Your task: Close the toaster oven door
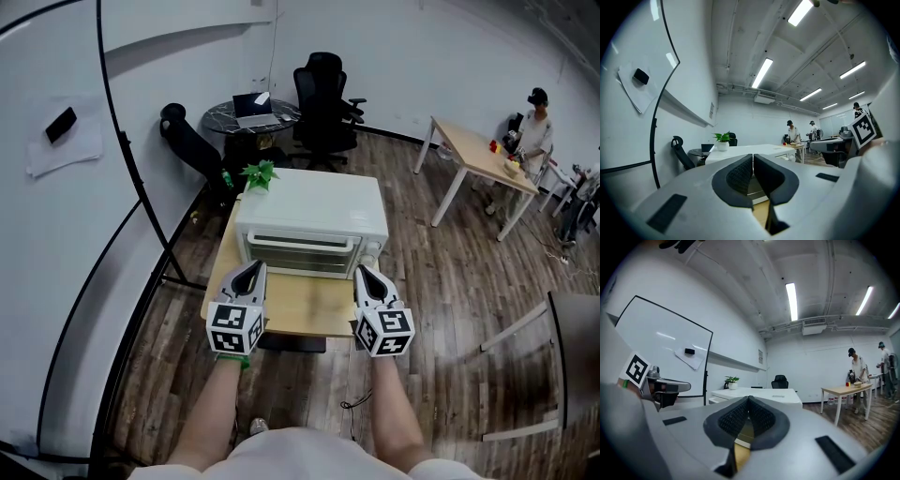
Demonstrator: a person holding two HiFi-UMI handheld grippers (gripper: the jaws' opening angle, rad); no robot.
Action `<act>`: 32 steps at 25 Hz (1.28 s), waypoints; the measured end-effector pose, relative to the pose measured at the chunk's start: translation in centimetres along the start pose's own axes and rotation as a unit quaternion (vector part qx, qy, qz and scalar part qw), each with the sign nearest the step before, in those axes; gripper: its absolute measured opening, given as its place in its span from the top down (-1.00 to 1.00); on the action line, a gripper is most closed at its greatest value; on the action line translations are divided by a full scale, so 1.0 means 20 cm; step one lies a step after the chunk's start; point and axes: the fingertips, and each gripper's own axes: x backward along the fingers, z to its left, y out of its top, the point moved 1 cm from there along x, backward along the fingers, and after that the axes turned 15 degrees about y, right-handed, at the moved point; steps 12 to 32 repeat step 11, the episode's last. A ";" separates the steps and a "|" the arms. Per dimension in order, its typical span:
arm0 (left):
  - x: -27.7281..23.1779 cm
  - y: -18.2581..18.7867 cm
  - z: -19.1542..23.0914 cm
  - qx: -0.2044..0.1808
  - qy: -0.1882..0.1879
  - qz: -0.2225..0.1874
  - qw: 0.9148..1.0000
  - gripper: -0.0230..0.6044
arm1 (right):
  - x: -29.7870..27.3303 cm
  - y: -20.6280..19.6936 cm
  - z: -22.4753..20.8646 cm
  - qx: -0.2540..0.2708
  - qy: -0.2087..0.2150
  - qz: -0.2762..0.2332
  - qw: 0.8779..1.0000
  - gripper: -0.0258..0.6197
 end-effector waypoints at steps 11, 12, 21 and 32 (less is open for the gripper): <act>0.00 0.02 0.01 -0.004 -0.001 0.004 1.000 0.87 | -0.01 0.01 0.02 -0.008 0.005 -0.005 1.000 0.92; 0.00 0.02 0.01 -0.004 -0.001 0.004 1.000 0.87 | -0.01 0.01 0.02 -0.008 0.005 -0.005 1.000 0.92; 0.00 0.02 0.01 -0.004 -0.001 0.004 1.000 0.87 | -0.01 0.01 0.02 -0.008 0.005 -0.005 1.000 0.92; 0.00 0.02 0.01 -0.004 -0.001 0.004 1.000 0.87 | -0.01 0.01 0.02 -0.008 0.005 -0.005 1.000 0.92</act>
